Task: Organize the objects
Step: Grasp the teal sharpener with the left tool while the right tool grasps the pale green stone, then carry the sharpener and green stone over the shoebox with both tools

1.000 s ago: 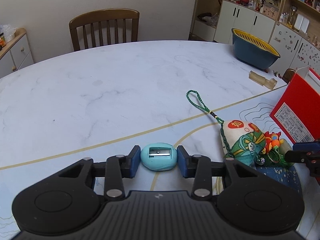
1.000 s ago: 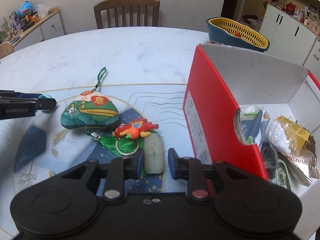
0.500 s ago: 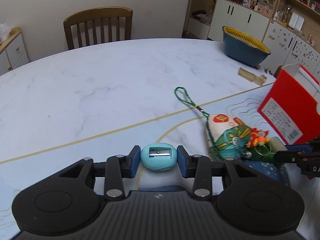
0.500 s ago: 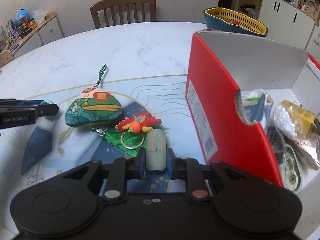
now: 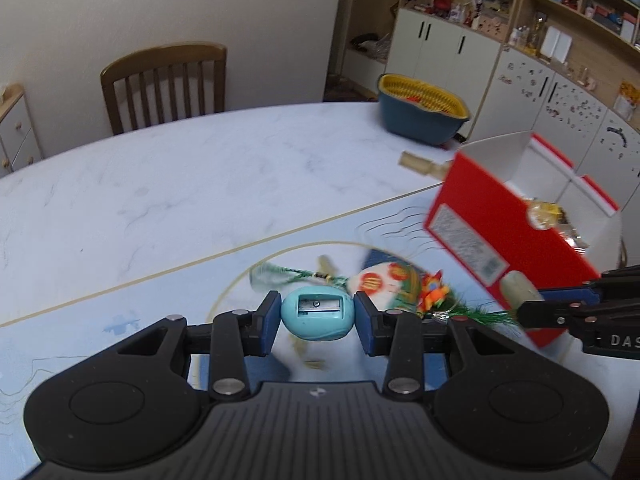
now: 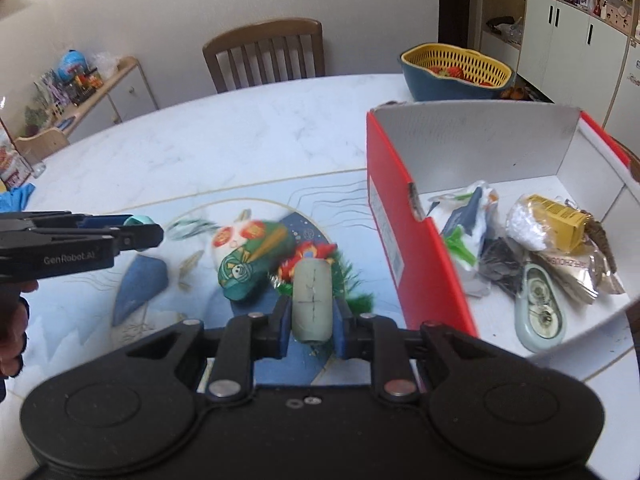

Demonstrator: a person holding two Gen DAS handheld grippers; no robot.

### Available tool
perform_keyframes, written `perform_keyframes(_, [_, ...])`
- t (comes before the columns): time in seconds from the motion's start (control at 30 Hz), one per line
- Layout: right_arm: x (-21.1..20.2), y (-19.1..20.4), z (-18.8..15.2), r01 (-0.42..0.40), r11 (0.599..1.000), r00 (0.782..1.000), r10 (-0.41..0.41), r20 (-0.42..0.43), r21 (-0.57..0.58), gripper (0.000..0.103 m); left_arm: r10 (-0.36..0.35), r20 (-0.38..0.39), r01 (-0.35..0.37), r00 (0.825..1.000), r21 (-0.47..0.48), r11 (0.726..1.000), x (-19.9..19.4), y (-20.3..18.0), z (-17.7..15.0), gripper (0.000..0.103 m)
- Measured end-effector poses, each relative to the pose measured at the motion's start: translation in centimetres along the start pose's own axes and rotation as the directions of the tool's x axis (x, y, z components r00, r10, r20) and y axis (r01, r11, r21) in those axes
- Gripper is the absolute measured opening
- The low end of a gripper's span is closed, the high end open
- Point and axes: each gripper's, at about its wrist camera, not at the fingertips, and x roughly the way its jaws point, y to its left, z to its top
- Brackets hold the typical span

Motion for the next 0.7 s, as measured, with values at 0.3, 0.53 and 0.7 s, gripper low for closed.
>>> perform_keyframes(0.3, [-0.5, -0.7, -4.4, -0.048, 0.995, 0.996, 0.041, -0.077, -0.084, 0.019, -0.002, -0.007, 0.002, 1.0, 0.021, 1.0, -1.4, -2.9, -1.5, 0.039])
perform_keyframes(0.53, [0.6, -1.8, -7.8, -0.027, 0.995, 0.992, 0.015, -0.122, -0.096, 0.021, 0.002, -0.037, -0.001, 0.999, 0.03, 1.0, -1.0, -3.9, -2.6, 0.039])
perform_keyframes(0.7, [-0.4, -3.1, -8.9, 0.0, 0.997, 0.991, -0.011, -0.13, -0.083, 0.03, -0.002, -0.037, 0.003, 0.999, 0.037, 0.999, -1.1, -4.4, -2.7, 0.039])
